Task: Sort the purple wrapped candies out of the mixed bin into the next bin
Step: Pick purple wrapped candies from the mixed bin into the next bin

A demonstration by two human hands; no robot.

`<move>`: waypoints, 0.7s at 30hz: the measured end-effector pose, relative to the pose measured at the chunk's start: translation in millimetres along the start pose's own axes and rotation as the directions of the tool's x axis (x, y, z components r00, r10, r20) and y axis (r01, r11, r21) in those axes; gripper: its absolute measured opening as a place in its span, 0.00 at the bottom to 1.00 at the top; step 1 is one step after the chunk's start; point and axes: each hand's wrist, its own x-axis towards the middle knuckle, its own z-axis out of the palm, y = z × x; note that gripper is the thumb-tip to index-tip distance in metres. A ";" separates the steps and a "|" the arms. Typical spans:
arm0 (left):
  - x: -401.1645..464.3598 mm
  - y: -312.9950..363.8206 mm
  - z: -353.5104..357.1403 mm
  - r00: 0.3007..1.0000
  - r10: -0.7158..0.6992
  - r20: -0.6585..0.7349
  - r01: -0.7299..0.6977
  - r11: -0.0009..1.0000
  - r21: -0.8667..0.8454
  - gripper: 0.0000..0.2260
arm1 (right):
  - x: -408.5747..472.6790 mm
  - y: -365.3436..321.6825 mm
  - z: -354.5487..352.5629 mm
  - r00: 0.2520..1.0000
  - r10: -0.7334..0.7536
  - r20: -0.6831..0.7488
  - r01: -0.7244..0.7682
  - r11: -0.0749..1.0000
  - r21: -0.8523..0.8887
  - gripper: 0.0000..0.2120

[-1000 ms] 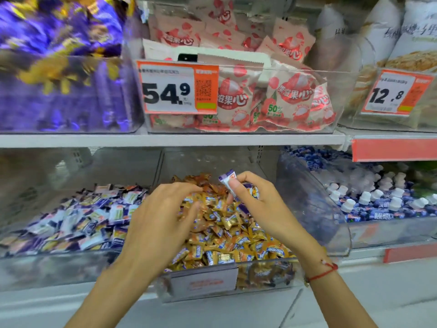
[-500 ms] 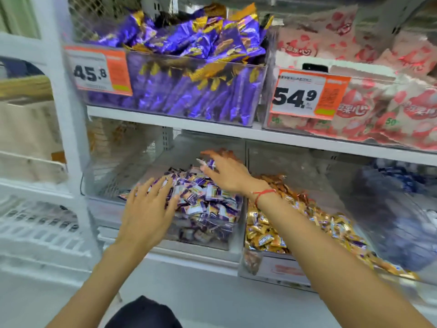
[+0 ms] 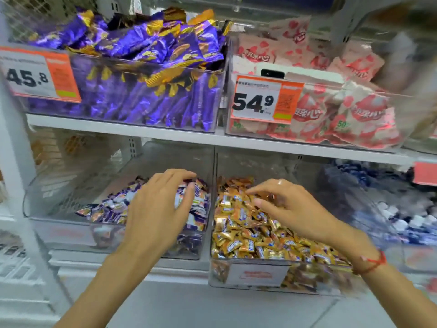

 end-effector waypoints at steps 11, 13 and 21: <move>39.1 153.2 183.6 0.101 0.535 0.839 -0.543 0.736 -0.404 0.22 | -133.7 143.6 -20.8 0.919 0.161 -0.361 -0.322 0.833 -0.451 0.13; 41.2 156.3 202.3 0.036 0.476 0.878 -0.491 0.774 -0.399 0.21 | -134.5 146.2 -20.3 0.913 0.145 -0.382 -0.313 0.850 -0.425 0.15; 74.0 111.2 215.2 0.547 0.355 0.758 -0.558 0.830 0.013 0.14 | -130.2 150.1 -22.4 0.906 0.075 -0.416 -0.316 0.774 -0.549 0.16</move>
